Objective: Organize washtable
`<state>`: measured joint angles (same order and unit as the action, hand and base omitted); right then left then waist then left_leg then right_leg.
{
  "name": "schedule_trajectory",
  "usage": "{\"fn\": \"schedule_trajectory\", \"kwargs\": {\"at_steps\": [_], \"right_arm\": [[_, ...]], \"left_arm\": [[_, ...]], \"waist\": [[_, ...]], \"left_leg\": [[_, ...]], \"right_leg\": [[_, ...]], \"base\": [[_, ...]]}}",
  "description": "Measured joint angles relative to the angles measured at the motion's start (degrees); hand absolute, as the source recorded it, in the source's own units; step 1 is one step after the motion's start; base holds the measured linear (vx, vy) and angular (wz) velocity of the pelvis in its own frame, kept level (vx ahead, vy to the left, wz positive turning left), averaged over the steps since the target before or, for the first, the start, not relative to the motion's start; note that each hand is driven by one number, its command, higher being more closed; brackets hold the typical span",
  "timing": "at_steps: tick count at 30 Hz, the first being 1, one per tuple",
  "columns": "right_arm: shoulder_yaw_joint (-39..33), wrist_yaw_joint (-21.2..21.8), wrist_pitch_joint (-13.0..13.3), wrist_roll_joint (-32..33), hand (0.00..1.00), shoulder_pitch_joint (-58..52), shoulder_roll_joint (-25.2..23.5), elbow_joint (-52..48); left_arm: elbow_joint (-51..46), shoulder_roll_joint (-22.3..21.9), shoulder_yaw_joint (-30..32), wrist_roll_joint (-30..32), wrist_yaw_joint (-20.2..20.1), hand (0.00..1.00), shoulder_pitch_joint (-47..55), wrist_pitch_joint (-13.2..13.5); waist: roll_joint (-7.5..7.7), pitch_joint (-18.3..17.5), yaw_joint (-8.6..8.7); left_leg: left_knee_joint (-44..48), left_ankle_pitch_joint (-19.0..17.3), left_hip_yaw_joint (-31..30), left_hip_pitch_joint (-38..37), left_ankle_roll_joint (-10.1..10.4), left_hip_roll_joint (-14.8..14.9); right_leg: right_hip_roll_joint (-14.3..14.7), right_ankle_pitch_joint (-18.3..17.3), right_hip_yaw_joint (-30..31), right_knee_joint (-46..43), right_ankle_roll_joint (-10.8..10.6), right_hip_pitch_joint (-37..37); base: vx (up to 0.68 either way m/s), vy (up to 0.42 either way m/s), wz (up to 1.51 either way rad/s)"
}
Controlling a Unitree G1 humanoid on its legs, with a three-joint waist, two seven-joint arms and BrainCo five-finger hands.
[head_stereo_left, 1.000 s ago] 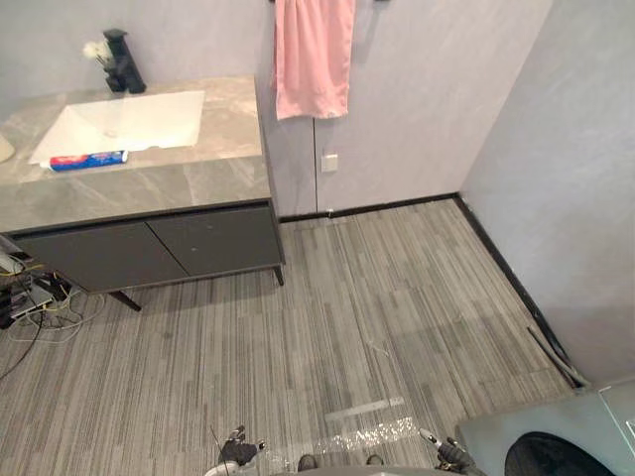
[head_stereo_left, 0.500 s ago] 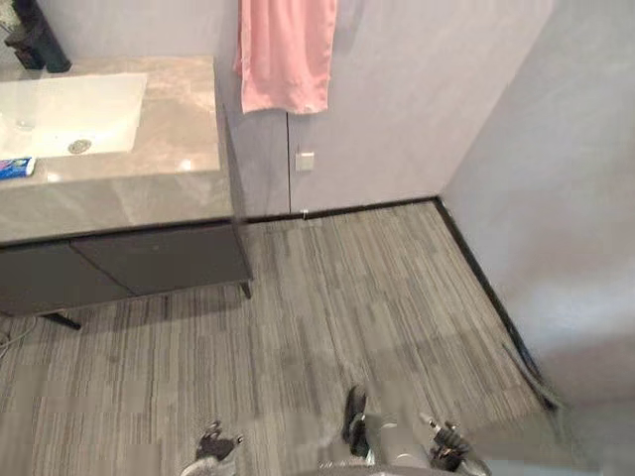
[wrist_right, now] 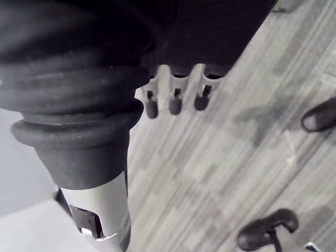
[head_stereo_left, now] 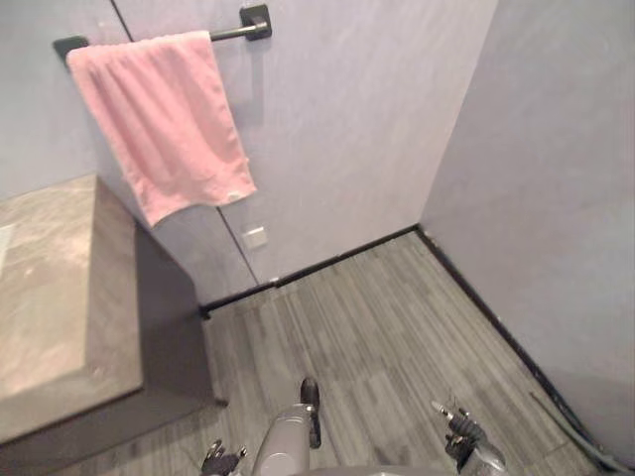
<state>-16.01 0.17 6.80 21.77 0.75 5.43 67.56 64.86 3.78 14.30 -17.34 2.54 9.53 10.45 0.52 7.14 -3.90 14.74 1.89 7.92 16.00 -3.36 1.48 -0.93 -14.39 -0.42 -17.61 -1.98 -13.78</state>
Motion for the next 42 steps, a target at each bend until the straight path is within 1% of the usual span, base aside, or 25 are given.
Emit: {"fn": "schedule_trajectory", "kwargs": {"at_steps": [1,2,3,4,7,8,9,10,11,12,13,14,15,17,19,20,22,23,24,25,26,29,31,36,42], "right_arm": [[-1.5,0.1,0.0,0.0,0.00,0.0,-0.7,1.3],[-2.3,0.1,0.0,0.2,0.00,-0.3,-1.4,1.3],[-2.3,0.2,0.0,0.2,0.00,-1.0,-1.9,1.4],[-2.2,0.2,0.0,0.1,0.00,-2.1,-2.4,1.3],[-2.4,0.5,0.0,0.1,0.00,-3.1,-3.0,1.1],[-2.5,0.7,0.1,0.0,0.00,-2.9,-2.9,0.6],[-2.6,0.9,0.4,0.2,0.00,-3.1,-2.9,0.4],[-2.8,1.0,0.5,0.2,0.00,-3.1,-3.0,0.4],[-3.3,1.0,0.5,0.2,0.00,-3.1,-3.0,0.4],[-3.2,1.0,0.5,0.1,0.00,-3.5,-3.0,0.6],[-3.2,1.0,0.4,0.1,0.00,-3.5,-3.1,0.7],[-3.4,1.0,0.3,0.3,0.00,-4.4,-3.2,0.9],[-3.2,1.0,0.3,0.1,0.00,-4.5,-2.4,0.7],[-2.8,0.9,0.4,0.1,0.00,-4.5,-1.9,0.4],[-2.1,0.8,0.5,0.2,0.00,-4.3,-1.6,0.0],[-2.1,0.6,0.5,0.3,0.00,-3.8,-1.9,0.0],[-2.3,-0.1,0.7,0.9,0.00,-3.7,-1.7,-0.3],[-2.5,-0.3,1.1,2.2,0.00,-3.4,-1.4,-1.4],[-2.6,-0.4,1.9,3.9,0.00,-3.1,-0.1,-2.3],[-2.6,-0.5,2.3,6.1,0.00,-2.5,1.1,-3.6],[-2.7,-0.6,2.8,8.0,0.00,-1.8,1.8,-3.8],[-2.6,-1.2,3.1,11.5,0.00,-2.5,1.0,-3.7],[-2.2,-1.2,3.1,11.4,0.00,-2.8,0.8,-3.8],[-1.0,-1.1,3.1,10.1,0.00,-3.9,0.7,-4.2],[-0.7,0.2,2.8,6.8,0.00,-5.6,0.7,-4.2]], "left_arm": [[0.6,0.6,1.2,0.0,0.0,0.00,0.0,0.0],[1.1,0.7,1.1,0.0,0.0,0.00,0.0,-0.2],[1.5,1.0,1.0,0.0,0.0,0.00,-0.1,-0.3],[1.6,1.0,0.7,0.0,0.0,0.00,0.0,-0.3],[1.4,0.8,-0.2,0.0,0.0,0.00,-0.8,-0.3],[1.3,0.7,-0.2,0.0,0.0,0.00,-1.7,-0.2],[0.9,0.2,-0.2,0.0,0.0,0.00,-3.2,-0.1],[0.8,0.0,-0.1,0.1,0.0,0.00,-3.5,-0.1],[0.7,-0.2,0.0,0.1,0.2,0.00,-4.0,0.0],[0.4,-0.3,1.0,0.2,0.3,0.00,-4.0,0.0],[0.2,-0.3,1.6,0.2,0.3,0.00,-4.0,0.0],[-0.1,-0.4,2.4,0.2,0.5,0.00,-4.1,0.0],[-0.4,-2.3,3.6,0.2,0.9,0.00,-4.2,0.1],[-1.0,-4.4,4.1,0.1,1.3,0.00,-4.6,0.2],[-1.2,-4.8,4.0,0.0,1.4,0.00,-5.5,0.2],[-1.3,-4.4,3.2,-0.1,1.7,0.00,-6.3,0.3],[-1.9,-3.5,-0.2,-0.1,2.5,0.00,-6.2,1.3],[-2.9,-3.4,-1.5,-0.1,2.8,0.00,-6.5,1.4],[-4.0,-3.3,-2.7,-0.5,3.0,0.00,-6.8,1.6],[-5.4,-3.4,-2.9,-1.0,3.3,0.00,-7.2,2.2],[-6.6,-3.0,-2.9,-2.2,3.9,0.00,-7.5,2.4],[-16.2,0.4,-2.2,-4.7,5.5,0.00,-6.4,3.5],[-20.8,2.4,-1.2,-4.7,5.9,0.00,-6.3,3.8],[-40.7,6.7,4.8,-2.1,8.1,0.00,-5.8,5.8],[-49.8,9.7,7.7,2.4,9.2,0.00,-5.8,6.8]], "waist": [[1.06,0.6,0.00],[1.89,0.8,0.38],[2.22,0.9,0.81],[1.61,1.8,1.52],[0.48,1.9,2.26],[0.41,1.8,3.03],[-0.06,1.4,3.15],[-0.20,1.3,3.16],[-0.18,1.2,3.18],[0.56,0.7,3.27],[1.12,0.3,3.28],[1.52,-0.4,3.43],[-0.34,-1.2,3.24],[-1.71,-1.4,3.46],[-1.53,-1.1,3.50],[-1.39,-0.9,3.57],[-0.24,-0.5,4.34],[-0.24,-0.7,4.80],[-1.02,-1.4,4.72],[-2.74,-1.6,4.70],[-3.37,-1.7,4.74],[-1.36,-2.1,4.55],[-0.97,-2.4,4.61],[-1.78,-2.9,4.74],[-2.38,-3.5,4.62]], "left_leg": [[-0.3,-2.1,0.3,-3.6,-0.2,-1.4],[-0.4,-4.1,0.0,-6.4,-0.7,-2.6],[-0.4,-5.8,-0.6,-9.1,-1.2,-3.7],[-3.0,-7.8,-2.0,-16.5,-1.4,-4.6],[-7.5,-8.5,-4.9,-23.0,-1.5,-4.1],[-8.3,-9.3,-6.7,-24.1,-1.2,-3.4],[-8.3,-11.2,-8.5,-24.2,-0.6,-2.0],[-8.3,-11.7,-9.0,-24.3,-0.2,-1.5],[-8.0,-12.7,-9.9,-24.6,1.1,-0.6],[-6.5,-14.7,-11.2,-24.8,2.6,-0.4],[-6.0,-15.7,-11.7,-24.9,3.1,-0.4],[-5.5,-16.8,-12.9,-26.0,4.3,0.4],[-5.1,-16.3,-12.7,-26.5,5.8,2.7],[-2.8,-15.6,-12.8,-26.1,7.0,4.4],[2.5,-14.6,-13.1,-23.4,8.7,5.4],[5.4,-14.5,-9.9,-22.5,9.7,6.4],[4.7,-14.6,-0.6,-21.9,9.7,8.8],[2.8,-14.4,4.2,-20.7,9.7,9.4],[-0.1,-12.9,7.1,-19.1,10.0,9.6],[-3.2,-7.1,7.7,-16.8,9.9,9.4],[-4.5,-7.9,7.8,-16.6,9.7,9.2],[-10.6,-4.8,6.4,-18.3,8.8,6.3],[-12.2,-4.0,6.3,-18.8,8.6,5.6],[-15.4,-1.8,5.2,-19.1,8.0,4.5],[-19.3,0.2,5.0,-20.8,8.0,4.4]], "right_leg": [[-1.2,2.3,0.6,-15.2,-4.1,4.7],[-2.5,5.4,1.1,-26.1,-9.2,8.6],[-4.3,5.8,0.5,-34.6,-9.7,11.4],[-7.9,3.5,-3.6,-41.5,-4.5,14.9],[-9.2,0.7,-7.3,-36.1,-2.9,18.5],[-8.7,-0.3,-7.6,-29.2,-2.9,20.5],[-6.8,0.1,-5.9,-16.8,-3.2,22.4],[-5.8,0.7,-4.9,-11.7,-3.6,22.8],[-4.1,3.5,-1.2,-1.6,-3.4,23.1],[-3.5,7.8,2.2,6.1,-3.1,23.1],[-3.5,10.1,2.7,6.9,-3.4,23.1],[-3.6,16.0,1.9,5.9,-2.8,22.2],[-2.3,14.1,-1.0,4.7,-1.1,21.1],[-1.5,12.3,-3.9,4.7,0.3,19.3],[-1.7,11.5,-7.2,5.6,1.5,16.7],[-2.4,11.3,-9.5,7.3,1.9,13.1],[-3.6,11.2,-12.9,9.5,2.0,8.9],[-4.3,11.2,-14.5,10.4,1.9,8.5],[-4.5,10.9,-15.6,11.1,1.5,9.0],[-4.0,10.0,-16.3,11.6,0.1,9.4],[-4.1,9.5,-16.4,12.0,-0.4,9.6],[-5.3,9.5,-17.3,11.9,-0.7,9.7],[-5.6,9.5,-17.4,12.0,-0.7,9.7],[-6.0,9.8,-18.2,13.0,-1.2,9.8],[-5.5,10.3,-18.2,13.5,-1.0,9.7]], "base": [[0.59,0.198,0.05],[0.56,0.171,0.22],[0.75,0.200,0.49],[0.63,0.147,0.46],[0.41,0.027,0.50],[0.49,-0.087,0.86],[0.31,-0.075,0.70],[0.32,-0.114,0.56],[0.43,-0.218,0.49],[0.52,-0.283,0.53],[0.59,-0.362,0.74],[0.53,-0.322,0.79],[0.53,-0.312,0.75],[0.46,-0.278,0.67],[0.34,-0.248,0.91],[0.24,-0.186,0.96],[0.18,-0.147,1.09],[0.07,-0.057,0.94],[0.06,0.015,0.70],[0.08,0.048,0.50],[0.08,0.074,0.44],[0.03,0.073,0.33],[0.01,0.056,0.12],[-0.02,0.012,0.10],[-0.04,-0.008,0.02]]}}
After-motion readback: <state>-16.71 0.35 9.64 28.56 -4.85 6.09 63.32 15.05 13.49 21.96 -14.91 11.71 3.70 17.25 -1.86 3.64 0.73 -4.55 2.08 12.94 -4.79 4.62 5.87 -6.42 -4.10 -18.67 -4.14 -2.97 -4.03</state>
